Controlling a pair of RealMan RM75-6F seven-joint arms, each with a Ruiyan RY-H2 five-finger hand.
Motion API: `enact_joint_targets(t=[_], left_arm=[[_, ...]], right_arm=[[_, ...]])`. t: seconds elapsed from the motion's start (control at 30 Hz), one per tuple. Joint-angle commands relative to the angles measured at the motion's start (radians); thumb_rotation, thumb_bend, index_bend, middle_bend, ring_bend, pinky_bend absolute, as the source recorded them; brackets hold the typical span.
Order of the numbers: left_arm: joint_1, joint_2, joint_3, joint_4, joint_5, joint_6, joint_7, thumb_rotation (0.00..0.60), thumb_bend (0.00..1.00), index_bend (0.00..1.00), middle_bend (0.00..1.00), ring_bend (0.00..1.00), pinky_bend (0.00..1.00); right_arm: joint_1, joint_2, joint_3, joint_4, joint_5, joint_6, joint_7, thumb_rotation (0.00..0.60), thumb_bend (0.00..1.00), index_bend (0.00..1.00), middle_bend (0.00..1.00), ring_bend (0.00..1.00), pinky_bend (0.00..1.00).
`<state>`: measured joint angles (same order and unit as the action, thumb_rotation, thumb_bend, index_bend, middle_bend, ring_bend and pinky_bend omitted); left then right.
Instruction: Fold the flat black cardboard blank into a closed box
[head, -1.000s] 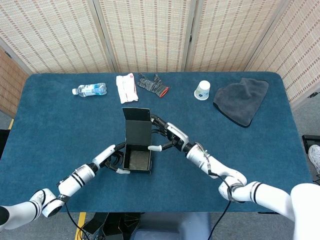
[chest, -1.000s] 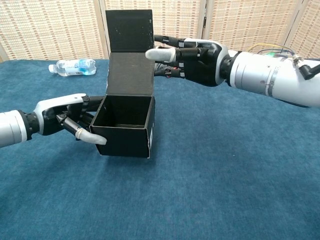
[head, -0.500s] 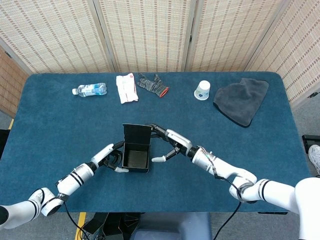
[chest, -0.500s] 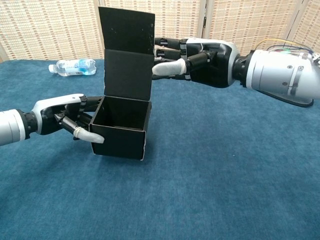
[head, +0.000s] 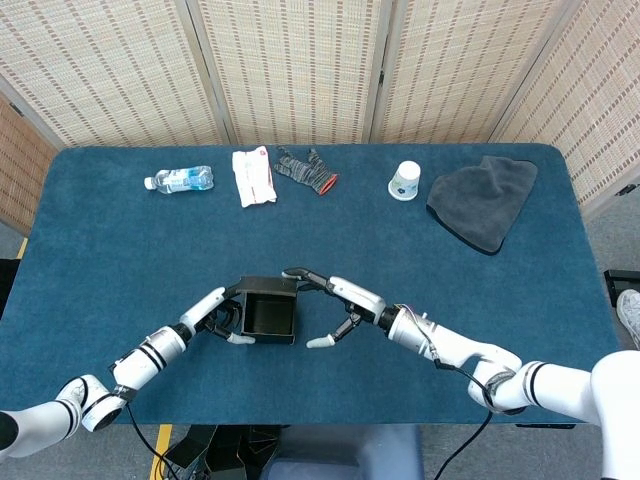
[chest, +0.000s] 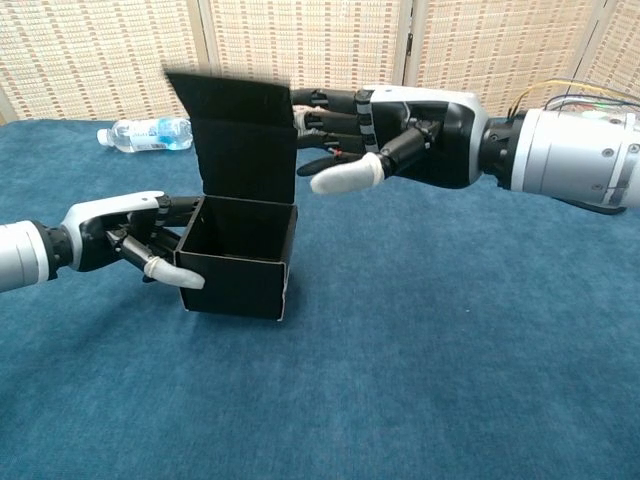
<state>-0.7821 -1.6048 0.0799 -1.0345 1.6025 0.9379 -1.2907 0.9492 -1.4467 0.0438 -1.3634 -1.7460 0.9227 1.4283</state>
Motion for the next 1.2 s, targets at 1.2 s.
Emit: enact_joint_targets(t=[1.2], left_arm=[[0.001, 0.005, 0.008, -0.011, -0.009, -0.039, 0.056, 0.6, 0.14, 0.2, 0.26, 0.64, 0.78]], right_arm=[[0.147, 0.18, 0.039, -0.272, 0.24, -0.304, -0.606, 0.6, 0.0, 0.0, 0.04, 0.0, 0.07]])
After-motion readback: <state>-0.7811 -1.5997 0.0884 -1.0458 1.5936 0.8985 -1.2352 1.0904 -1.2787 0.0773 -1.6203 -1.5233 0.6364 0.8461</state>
